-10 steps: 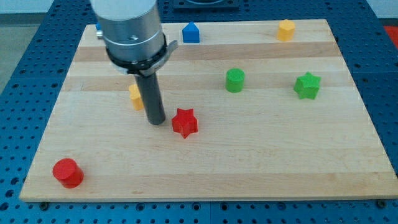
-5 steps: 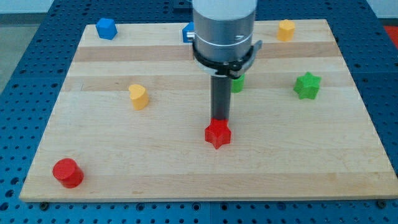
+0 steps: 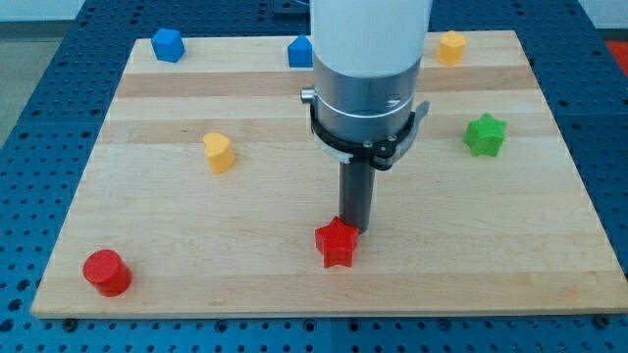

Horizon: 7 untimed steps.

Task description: Push the red star to the bottom center of the board

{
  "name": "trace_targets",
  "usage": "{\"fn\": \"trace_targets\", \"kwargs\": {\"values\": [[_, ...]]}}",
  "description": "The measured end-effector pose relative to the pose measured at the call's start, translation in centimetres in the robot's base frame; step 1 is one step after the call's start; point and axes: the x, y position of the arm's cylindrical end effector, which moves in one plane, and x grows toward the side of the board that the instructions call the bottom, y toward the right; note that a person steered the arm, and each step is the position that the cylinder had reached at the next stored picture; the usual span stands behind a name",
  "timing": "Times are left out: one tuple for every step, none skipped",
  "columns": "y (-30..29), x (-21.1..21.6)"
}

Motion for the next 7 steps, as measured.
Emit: {"fn": "trace_targets", "kwargs": {"values": [[2.2, 0.4], [2.9, 1.2], [1.9, 1.2], [0.7, 1.2], [-1.0, 1.3], [-2.0, 1.9], [-3.0, 2.5]]}}
